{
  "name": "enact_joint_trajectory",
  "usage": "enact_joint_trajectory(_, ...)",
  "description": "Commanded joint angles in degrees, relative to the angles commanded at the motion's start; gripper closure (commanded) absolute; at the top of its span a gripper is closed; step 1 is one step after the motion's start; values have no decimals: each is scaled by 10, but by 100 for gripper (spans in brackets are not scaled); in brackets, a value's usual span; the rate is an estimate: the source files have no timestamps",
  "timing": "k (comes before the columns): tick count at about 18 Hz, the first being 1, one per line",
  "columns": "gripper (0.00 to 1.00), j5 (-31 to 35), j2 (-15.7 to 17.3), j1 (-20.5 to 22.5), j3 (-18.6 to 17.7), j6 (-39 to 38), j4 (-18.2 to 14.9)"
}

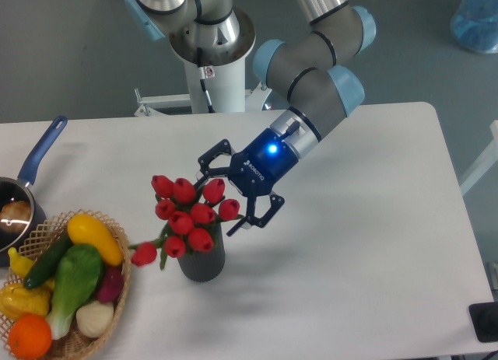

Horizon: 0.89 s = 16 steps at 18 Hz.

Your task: Insert the flowers into the vase

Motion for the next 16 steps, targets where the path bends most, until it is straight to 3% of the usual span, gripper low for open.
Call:
enact_joint_trajectory(5, 0, 39, 23, 23, -1, 0, -1)
enact_joint_trajectory(8, 0, 40, 34, 52, 20, 6, 0)
enact_joint_trajectory(12, 0, 47, 34, 87, 32, 69, 0)
enact_joint_trajectory(16, 0, 183, 9, 91, 77, 114, 1)
